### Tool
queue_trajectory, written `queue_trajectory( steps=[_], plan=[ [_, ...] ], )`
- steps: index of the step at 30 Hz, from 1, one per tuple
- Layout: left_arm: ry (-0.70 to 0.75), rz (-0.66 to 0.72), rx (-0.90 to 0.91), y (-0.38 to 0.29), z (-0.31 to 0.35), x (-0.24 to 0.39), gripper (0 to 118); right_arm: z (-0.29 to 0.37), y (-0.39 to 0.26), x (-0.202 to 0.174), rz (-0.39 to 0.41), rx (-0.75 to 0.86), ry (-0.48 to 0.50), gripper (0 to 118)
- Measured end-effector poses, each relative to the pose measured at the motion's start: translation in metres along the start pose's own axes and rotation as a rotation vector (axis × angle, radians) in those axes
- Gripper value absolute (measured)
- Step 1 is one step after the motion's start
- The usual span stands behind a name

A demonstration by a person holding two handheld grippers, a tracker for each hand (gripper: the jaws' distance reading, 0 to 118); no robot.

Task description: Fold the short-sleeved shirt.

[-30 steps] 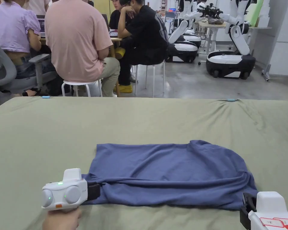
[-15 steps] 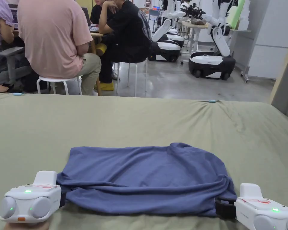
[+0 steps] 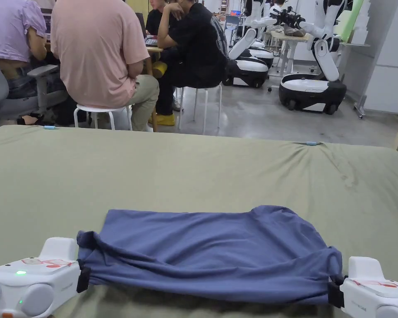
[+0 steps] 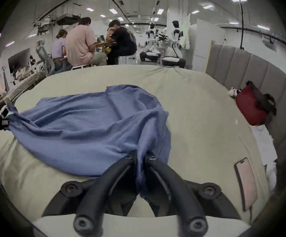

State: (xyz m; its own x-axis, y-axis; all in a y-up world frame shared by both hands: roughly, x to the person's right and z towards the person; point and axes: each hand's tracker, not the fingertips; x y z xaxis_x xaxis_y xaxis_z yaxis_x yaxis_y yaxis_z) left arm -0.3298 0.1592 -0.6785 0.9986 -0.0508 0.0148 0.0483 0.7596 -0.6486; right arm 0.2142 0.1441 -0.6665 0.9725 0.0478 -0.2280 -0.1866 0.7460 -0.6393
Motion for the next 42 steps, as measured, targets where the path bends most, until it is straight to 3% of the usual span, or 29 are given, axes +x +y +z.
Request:
queue_trajectory(
  steps=[4, 6, 7, 8, 9, 10, 11, 12, 13, 15, 17, 19, 20, 21, 22, 23, 29, 36, 37, 38, 39, 40, 42],
  plan=[
    [-0.032, 0.051, -0.032, -0.027, 0.016, -0.011, 2, 0.015, -0.020, -0.019, 0.096, -0.048, 0.008, 8],
    [-0.032, 0.070, -0.047, -0.038, 0.006, -0.010, 2, 0.001, -0.026, -0.030, 0.081, -0.055, 0.010, 8],
    [-0.029, 0.077, -0.051, -0.041, 0.003, -0.008, 3, -0.002, -0.029, -0.031, 0.076, -0.054, 0.013, 18],
    [-0.027, 0.081, -0.048, -0.042, 0.002, -0.005, 9, -0.001, -0.031, -0.032, 0.066, -0.033, 0.010, 44],
    [-0.020, 0.085, -0.041, -0.042, 0.006, -0.003, 33, 0.004, -0.031, -0.034, 0.057, 0.005, 0.005, 91],
    [0.001, 0.087, -0.016, -0.042, 0.013, 0.000, 64, 0.008, -0.025, -0.042, 0.045, 0.024, -0.003, 117],
    [0.024, 0.070, 0.047, -0.039, 0.022, 0.003, 90, 0.017, -0.022, -0.047, 0.040, 0.039, 0.014, 118],
    [0.049, 0.042, 0.107, -0.037, 0.028, 0.008, 114, 0.028, -0.019, -0.056, 0.041, 0.094, 0.050, 115],
    [0.078, 0.023, 0.167, -0.036, 0.034, 0.016, 118, 0.037, -0.016, -0.065, 0.058, 0.149, 0.077, 115],
    [0.087, -0.012, 0.270, -0.030, 0.046, 0.038, 114, 0.047, -0.007, -0.093, 0.078, 0.199, 0.056, 112],
    [0.015, -0.002, 0.310, -0.025, 0.052, 0.057, 105, 0.056, -0.004, -0.122, 0.103, 0.335, 0.041, 91],
    [-0.018, -0.007, 0.373, -0.024, 0.061, 0.076, 102, 0.057, -0.001, -0.144, 0.083, 0.379, 0.046, 85],
    [0.011, -0.035, 0.402, -0.025, 0.064, 0.087, 93, 0.056, -0.001, -0.154, 0.083, 0.384, 0.044, 71],
    [0.023, -0.067, 0.415, -0.027, 0.065, 0.093, 65, 0.055, -0.002, -0.162, 0.086, 0.389, 0.034, 31],
    [0.035, -0.088, 0.421, -0.028, 0.065, 0.097, 29, 0.047, 0.002, -0.162, 0.089, 0.401, 0.024, 3],
    [0.041, -0.072, 0.417, -0.030, 0.064, 0.099, 0, 0.046, 0.002, -0.167, 0.089, 0.422, 0.023, 0],
    [0.002, -0.043, 0.305, -0.016, 0.033, 0.074, 0, 0.022, 0.017, -0.180, 0.110, 0.405, 0.063, 0],
    [0.024, -0.043, 0.182, 0.056, -0.047, 0.033, 0, -0.011, 0.029, -0.169, 0.104, 0.335, 0.088, 0],
    [0.036, -0.043, 0.179, 0.068, -0.062, 0.029, 11, -0.018, 0.031, -0.169, 0.104, 0.332, 0.085, 0],
    [0.034, -0.048, 0.180, 0.080, -0.079, 0.023, 40, -0.016, 0.028, -0.158, 0.100, 0.327, 0.082, 0],
    [0.041, -0.057, 0.162, 0.091, -0.095, 0.020, 91, -0.020, 0.029, -0.156, 0.097, 0.321, 0.082, 0],
    [0.063, -0.065, 0.107, 0.103, -0.112, 0.018, 118, -0.025, 0.031, -0.154, 0.094, 0.317, 0.082, 0],
    [0.060, -0.059, 0.083, 0.118, -0.147, 0.013, 106, -0.026, 0.029, -0.142, 0.092, 0.306, 0.075, 0]
  ],
)
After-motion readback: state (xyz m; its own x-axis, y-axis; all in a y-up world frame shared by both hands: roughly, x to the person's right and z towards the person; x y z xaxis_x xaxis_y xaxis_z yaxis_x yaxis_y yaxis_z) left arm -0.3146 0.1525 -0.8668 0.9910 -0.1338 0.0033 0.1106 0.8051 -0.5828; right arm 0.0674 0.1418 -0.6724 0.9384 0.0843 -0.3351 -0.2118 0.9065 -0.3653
